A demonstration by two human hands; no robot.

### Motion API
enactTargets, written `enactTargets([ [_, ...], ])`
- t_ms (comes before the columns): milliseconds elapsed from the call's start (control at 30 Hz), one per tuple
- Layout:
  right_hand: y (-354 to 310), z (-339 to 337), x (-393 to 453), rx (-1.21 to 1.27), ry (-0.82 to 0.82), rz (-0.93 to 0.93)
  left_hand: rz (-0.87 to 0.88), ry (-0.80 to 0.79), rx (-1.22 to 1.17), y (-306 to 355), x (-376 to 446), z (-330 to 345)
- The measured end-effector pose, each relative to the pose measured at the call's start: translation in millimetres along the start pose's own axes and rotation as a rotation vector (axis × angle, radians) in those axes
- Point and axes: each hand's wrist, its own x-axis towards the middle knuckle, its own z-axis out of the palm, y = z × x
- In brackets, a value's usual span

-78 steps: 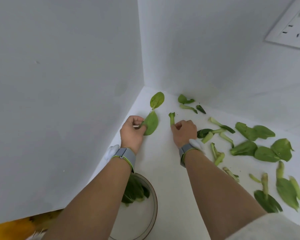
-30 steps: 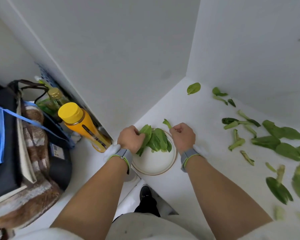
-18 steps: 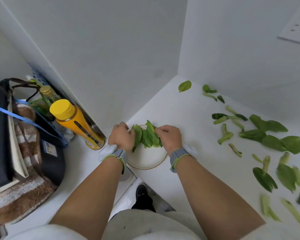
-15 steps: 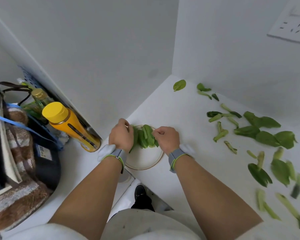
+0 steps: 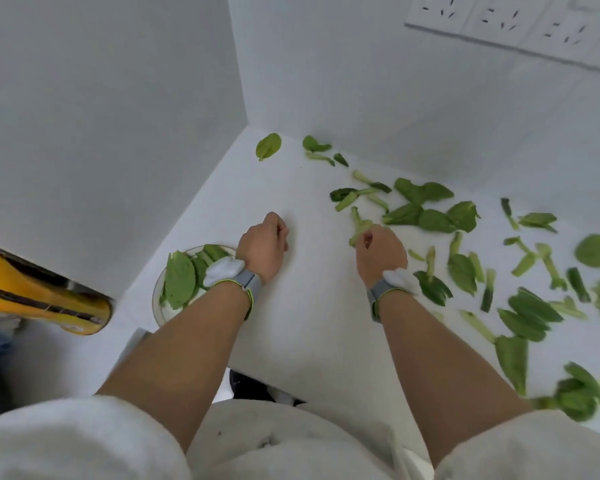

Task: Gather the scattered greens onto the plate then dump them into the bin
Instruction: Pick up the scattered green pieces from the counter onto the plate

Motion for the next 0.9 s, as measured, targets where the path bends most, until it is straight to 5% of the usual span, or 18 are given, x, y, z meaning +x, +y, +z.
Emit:
enactTargets([
  [233,40.0,-16.7,9.1,-0.314,-0.109,0.067,0.123,-0.192,-0.016,25.8,19.3,36.2],
  [433,34.2,-17.0,11.9,-0.346,-0.168,0.094,0.122,-0.310,-0.006,31.3,43.0,79.0],
  [900,37.3,-7.7,-29.0,0.369,-0.035,0.350,0.156,-0.337,0.387,76.5,73.1,112.8],
])
